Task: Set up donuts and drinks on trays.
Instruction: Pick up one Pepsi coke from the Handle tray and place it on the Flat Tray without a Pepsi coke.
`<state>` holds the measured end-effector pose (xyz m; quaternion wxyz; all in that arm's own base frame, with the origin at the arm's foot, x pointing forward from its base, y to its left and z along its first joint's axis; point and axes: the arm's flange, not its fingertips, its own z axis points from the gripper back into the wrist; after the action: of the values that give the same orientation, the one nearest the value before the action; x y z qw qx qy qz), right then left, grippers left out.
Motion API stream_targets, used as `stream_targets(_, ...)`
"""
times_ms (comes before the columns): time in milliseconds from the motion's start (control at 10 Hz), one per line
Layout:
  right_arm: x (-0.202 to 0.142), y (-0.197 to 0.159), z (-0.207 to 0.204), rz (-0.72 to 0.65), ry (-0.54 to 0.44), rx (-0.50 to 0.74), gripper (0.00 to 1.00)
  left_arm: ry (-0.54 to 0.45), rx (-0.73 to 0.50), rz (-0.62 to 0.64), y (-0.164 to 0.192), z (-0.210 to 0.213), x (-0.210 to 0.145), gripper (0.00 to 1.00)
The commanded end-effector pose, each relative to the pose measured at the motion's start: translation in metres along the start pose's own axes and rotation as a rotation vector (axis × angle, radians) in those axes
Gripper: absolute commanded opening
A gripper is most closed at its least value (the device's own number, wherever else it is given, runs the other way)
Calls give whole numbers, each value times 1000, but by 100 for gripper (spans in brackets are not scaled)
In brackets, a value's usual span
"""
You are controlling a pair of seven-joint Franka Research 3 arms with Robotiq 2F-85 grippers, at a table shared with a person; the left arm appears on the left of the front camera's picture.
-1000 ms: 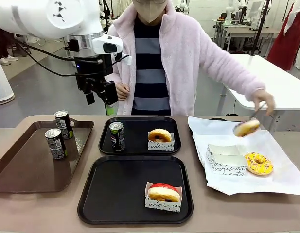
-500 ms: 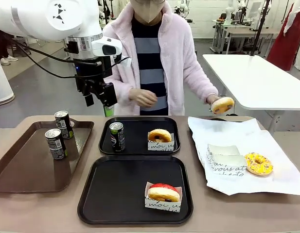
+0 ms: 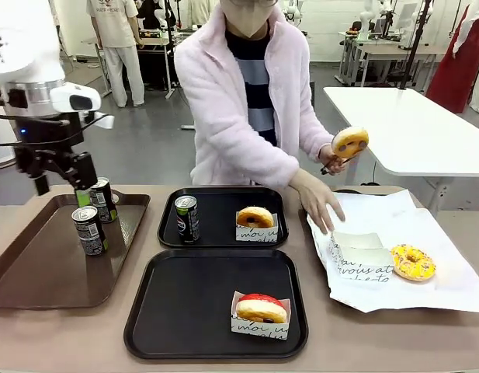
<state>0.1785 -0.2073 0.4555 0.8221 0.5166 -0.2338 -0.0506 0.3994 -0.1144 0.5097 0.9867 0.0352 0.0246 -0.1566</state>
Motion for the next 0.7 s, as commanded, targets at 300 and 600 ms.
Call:
stream_targets(300,3,1,0,13,-16,27,100,-53,28,421,19,-22,21,100)
stream_targets(600,3,1,0,13,-16,27,100,-32,38,363,19,-13,12,100)
